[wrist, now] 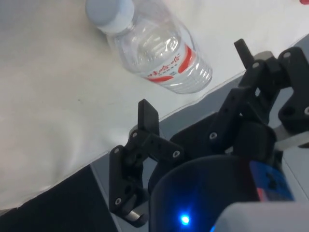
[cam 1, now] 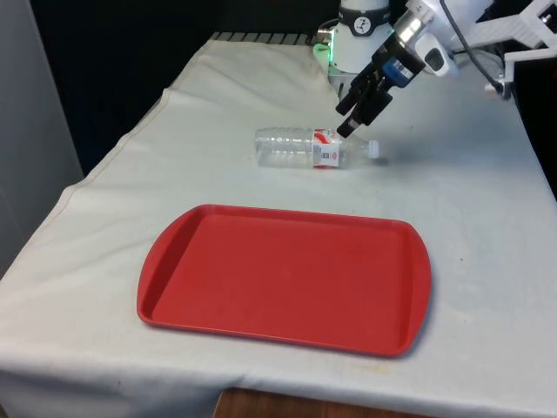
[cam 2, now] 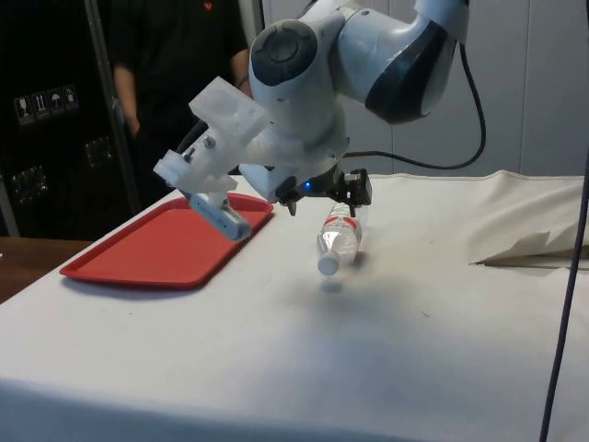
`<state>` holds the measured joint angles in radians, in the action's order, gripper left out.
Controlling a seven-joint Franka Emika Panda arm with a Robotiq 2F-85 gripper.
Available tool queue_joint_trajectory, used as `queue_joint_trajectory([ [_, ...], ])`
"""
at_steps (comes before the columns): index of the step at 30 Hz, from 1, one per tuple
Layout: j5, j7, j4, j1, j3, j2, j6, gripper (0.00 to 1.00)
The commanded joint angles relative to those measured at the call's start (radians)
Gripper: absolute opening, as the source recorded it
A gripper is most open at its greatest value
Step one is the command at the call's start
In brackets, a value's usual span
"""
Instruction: Place the bottle upright on the tray.
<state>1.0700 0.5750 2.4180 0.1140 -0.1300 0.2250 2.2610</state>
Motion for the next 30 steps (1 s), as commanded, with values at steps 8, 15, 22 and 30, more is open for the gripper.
queue_joint_trajectory([
  [8, 0.016, -0.002, -0.003, 0.0, 0.001, 0.008, -0.046, 1.0],
  [15, 0.043, -0.025, -0.014, 0.006, -0.001, 0.029, -0.095, 1.0],
  [22, 0.055, -0.054, -0.021, 0.008, -0.006, 0.049, -0.127, 1.0],
  [30, 0.079, -0.116, -0.027, 0.01, -0.009, 0.078, -0.152, 1.0],
])
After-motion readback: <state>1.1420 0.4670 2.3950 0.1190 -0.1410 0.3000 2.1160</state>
